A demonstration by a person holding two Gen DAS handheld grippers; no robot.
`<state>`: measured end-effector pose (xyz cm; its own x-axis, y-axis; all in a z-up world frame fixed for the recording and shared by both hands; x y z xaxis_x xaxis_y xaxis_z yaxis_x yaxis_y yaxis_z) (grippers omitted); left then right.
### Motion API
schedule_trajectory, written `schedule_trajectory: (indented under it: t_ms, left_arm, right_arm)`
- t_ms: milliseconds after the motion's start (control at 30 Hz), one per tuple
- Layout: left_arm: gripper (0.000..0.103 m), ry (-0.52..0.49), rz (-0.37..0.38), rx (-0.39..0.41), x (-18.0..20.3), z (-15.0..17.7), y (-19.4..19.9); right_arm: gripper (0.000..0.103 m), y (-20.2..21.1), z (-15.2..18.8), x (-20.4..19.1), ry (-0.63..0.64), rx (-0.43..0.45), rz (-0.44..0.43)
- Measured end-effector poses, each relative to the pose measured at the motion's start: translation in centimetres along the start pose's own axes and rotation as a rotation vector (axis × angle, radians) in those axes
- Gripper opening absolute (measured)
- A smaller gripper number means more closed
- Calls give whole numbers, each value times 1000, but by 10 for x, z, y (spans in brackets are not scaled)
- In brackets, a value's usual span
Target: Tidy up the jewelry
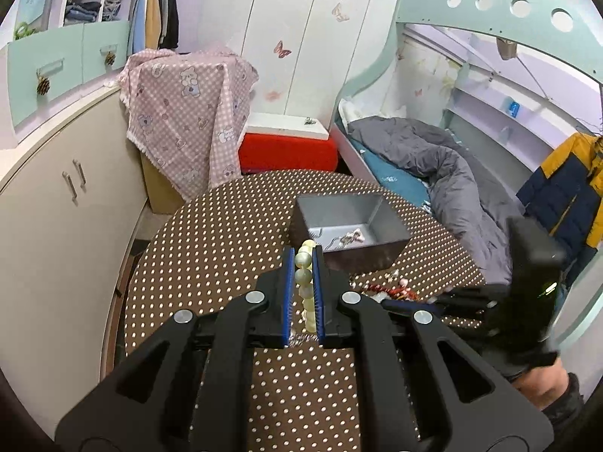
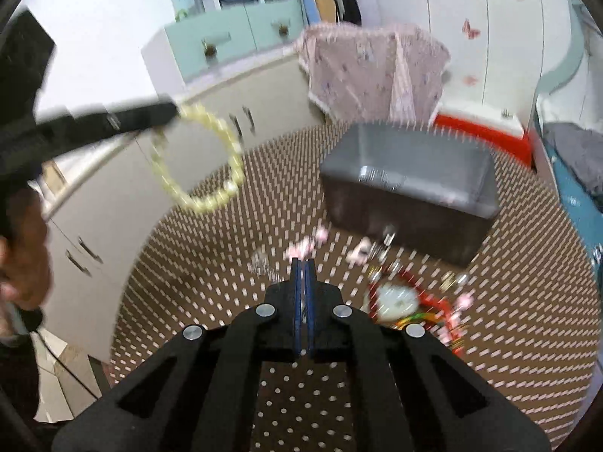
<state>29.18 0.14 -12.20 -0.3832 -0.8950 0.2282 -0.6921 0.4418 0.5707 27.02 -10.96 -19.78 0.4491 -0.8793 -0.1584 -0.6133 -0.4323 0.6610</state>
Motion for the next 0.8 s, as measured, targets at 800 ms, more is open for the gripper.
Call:
schedule_trajectory:
  t_ms: [800]
  left_arm:
    - [10, -11, -3, 14, 6, -13, -10]
  right_arm:
    - [8, 0, 2, -21, 158, -47, -27]
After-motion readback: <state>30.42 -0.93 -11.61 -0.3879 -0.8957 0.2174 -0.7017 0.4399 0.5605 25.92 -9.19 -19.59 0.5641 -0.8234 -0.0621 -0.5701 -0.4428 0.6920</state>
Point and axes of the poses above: each gripper's, at about its wrist camera, not at the fingertips, and y roughly against the way its jaws point, x to its right, z to its underside, the point moved 7 cm from there along -y, roughly the way its jaws point, and after that the axes turned 3 degrees about z, right-handed, at the moved point
